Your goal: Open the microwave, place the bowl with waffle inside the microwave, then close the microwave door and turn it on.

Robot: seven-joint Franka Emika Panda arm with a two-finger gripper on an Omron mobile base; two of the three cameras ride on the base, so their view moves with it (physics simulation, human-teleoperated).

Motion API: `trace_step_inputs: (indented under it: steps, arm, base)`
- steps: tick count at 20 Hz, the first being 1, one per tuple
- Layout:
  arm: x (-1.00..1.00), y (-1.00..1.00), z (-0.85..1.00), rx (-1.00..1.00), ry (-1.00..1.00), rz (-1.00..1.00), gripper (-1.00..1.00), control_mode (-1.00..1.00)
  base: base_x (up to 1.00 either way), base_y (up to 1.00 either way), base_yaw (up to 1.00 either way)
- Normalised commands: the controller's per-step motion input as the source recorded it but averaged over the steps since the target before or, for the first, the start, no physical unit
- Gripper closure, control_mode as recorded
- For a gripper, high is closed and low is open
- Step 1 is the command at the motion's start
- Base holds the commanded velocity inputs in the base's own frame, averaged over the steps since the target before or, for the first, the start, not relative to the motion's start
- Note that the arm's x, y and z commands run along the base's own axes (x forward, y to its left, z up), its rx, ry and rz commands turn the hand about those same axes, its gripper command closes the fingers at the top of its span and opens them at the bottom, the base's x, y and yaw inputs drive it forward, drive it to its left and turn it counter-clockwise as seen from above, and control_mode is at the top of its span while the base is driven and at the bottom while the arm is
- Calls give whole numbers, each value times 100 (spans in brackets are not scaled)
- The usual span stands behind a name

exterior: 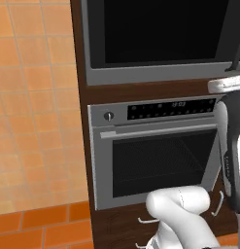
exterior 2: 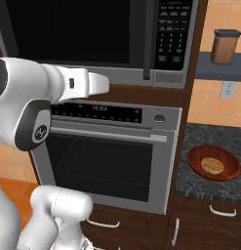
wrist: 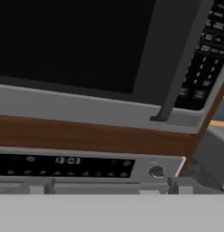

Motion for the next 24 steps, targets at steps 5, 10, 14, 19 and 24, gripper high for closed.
trace_step_inputs:
  steps: [5,10,14,19,24]
  arm:
    - [-89,-46,66,-2,-30,-1,-100,-100]
    - [-3,-20,46,0,-31,0,-100,-100]
    - [56,-20,8,0,-10,0,-100,-100]
    - [29,-23,-4,0,-1,1,-100,-100]
    - [23,-15,-3,0,0,0,-100,-100]
  base:
    - [0,0,0]
    - [0,0,0]
    - [0,0,0]
    - [0,0,0]
    - [0,0,0]
